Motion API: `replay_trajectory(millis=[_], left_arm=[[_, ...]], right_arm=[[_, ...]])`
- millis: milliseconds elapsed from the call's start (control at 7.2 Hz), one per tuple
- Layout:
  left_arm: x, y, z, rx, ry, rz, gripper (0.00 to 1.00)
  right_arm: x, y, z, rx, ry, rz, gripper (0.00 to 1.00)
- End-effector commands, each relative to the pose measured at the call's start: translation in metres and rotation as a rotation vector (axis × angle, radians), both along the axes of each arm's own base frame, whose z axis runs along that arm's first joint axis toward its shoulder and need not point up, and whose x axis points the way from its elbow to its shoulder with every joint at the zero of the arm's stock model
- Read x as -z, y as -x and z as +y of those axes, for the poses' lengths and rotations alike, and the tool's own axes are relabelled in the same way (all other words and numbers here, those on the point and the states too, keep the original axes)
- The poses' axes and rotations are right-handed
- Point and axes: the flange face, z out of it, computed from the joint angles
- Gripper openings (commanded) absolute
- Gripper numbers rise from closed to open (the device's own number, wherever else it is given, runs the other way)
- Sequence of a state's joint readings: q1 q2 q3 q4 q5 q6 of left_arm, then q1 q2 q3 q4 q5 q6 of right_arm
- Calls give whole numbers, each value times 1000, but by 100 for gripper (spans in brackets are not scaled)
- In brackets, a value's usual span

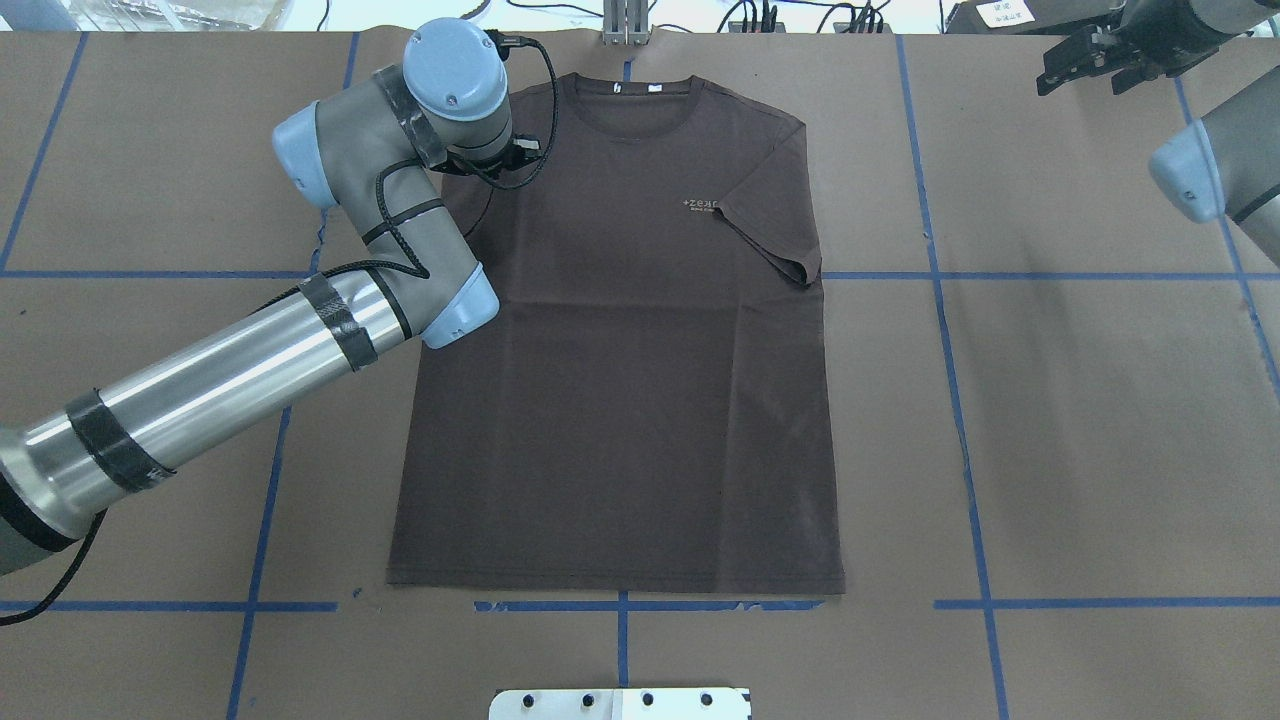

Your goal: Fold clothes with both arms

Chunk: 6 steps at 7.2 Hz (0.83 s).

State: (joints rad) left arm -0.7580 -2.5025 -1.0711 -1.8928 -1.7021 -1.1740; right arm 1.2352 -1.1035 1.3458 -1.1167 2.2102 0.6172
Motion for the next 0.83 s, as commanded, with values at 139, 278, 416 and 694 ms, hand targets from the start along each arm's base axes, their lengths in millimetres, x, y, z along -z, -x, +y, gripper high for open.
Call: replay_trajectory(millis=[139, 278, 416, 694], left_arm=[[10, 17, 17, -89, -106, 0, 100], [12, 40, 39, -96, -144, 31, 100], [14, 58, 63, -104, -172, 65, 100], [9, 92, 122, -160, -186, 157, 100]], right_arm=[[17, 23, 6, 11, -12, -12, 100], [34, 55, 21, -38, 44, -41, 100], [60, 95, 42, -107, 61, -55, 100], [83, 163, 142, -159, 123, -117, 100]])
